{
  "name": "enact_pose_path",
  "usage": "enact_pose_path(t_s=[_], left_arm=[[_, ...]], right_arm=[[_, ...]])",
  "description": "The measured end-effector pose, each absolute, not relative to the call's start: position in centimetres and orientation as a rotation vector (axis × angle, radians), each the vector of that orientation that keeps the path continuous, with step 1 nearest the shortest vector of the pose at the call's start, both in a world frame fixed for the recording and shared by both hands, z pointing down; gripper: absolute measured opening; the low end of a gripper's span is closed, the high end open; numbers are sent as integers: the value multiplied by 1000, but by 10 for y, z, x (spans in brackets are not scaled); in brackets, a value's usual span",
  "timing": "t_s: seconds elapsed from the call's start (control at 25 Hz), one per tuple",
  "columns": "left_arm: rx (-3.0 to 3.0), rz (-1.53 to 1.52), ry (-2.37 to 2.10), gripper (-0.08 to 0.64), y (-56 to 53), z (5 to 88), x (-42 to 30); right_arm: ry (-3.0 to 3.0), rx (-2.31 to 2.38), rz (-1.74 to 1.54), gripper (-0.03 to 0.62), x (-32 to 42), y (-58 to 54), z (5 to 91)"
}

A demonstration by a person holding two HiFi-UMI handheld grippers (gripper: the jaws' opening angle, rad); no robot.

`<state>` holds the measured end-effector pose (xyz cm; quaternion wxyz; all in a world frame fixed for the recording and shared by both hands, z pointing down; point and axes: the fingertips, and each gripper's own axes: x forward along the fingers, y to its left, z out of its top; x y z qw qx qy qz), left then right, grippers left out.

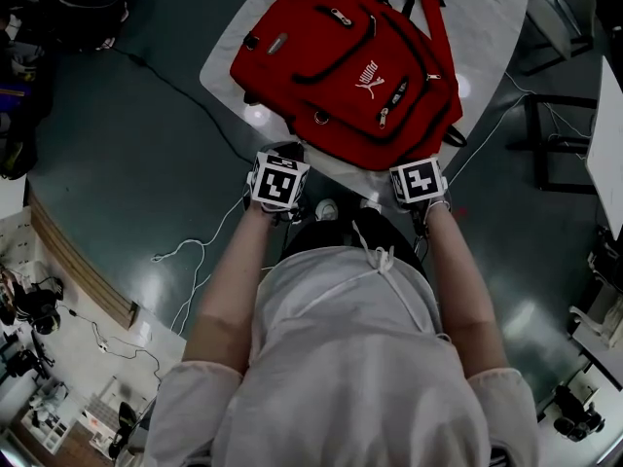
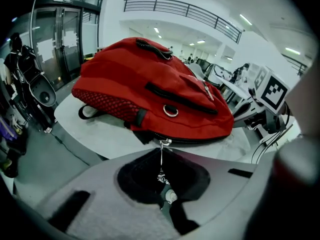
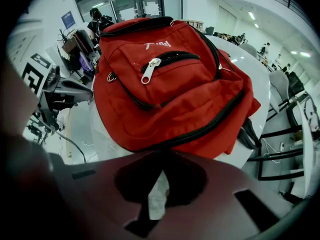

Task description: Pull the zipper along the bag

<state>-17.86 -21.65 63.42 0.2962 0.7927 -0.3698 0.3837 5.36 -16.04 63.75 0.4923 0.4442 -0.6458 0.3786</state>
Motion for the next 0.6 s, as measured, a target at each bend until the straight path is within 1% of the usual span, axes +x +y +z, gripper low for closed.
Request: enact_pose_path(t_s=[0.24,0.6], left_arm=[[2110,1037,-1001,23,-234,634,-191],[2040,949,-1126,25,-234,636,-192]], right_arm=[[-1544,1077,917,28,57,-160,636],[-1588,1100,875,28,55,-159,635]])
